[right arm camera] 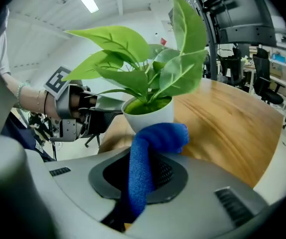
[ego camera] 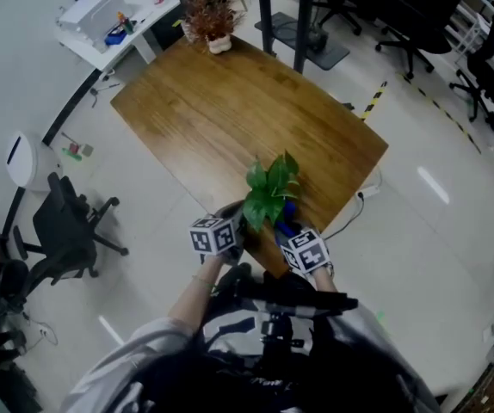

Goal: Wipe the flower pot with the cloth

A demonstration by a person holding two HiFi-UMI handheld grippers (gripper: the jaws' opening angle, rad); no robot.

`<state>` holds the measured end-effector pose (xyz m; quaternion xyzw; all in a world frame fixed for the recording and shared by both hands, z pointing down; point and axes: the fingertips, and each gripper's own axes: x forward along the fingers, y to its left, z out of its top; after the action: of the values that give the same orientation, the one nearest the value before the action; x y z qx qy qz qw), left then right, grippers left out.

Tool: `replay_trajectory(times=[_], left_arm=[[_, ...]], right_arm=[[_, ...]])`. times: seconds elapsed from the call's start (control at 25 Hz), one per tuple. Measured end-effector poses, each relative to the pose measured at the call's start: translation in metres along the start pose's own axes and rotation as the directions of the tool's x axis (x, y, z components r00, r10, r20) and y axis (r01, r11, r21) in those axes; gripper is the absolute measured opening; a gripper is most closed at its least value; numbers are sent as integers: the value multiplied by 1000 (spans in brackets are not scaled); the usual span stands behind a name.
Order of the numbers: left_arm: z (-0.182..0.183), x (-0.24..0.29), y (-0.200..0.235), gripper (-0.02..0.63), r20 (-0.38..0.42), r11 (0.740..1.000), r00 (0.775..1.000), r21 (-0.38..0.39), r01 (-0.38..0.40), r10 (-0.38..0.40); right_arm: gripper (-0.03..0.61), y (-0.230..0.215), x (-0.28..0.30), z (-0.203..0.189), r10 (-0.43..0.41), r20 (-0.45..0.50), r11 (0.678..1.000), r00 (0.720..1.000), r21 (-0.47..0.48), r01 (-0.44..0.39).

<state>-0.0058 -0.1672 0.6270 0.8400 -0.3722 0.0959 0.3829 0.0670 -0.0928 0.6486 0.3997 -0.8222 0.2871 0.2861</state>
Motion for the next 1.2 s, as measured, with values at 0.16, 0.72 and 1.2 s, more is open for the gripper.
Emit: replay_trajectory(times=[0.16,0.72,1.2], left_arm=[[11,6,11,8,16,1000,1000,-1,-14,14],[-3,3,5,8,18,1000,1000,-8,6,-6],[3,9,9,8,17,1000,1000,-1,19,-19]], right_arm=[[63,15,13,-8,56,-29,998,998,-38,-57],[63,-56,-28,12,-86,60,996,995,14,85],[63,-43,-11,40,-20,82,995,996,-92,28]])
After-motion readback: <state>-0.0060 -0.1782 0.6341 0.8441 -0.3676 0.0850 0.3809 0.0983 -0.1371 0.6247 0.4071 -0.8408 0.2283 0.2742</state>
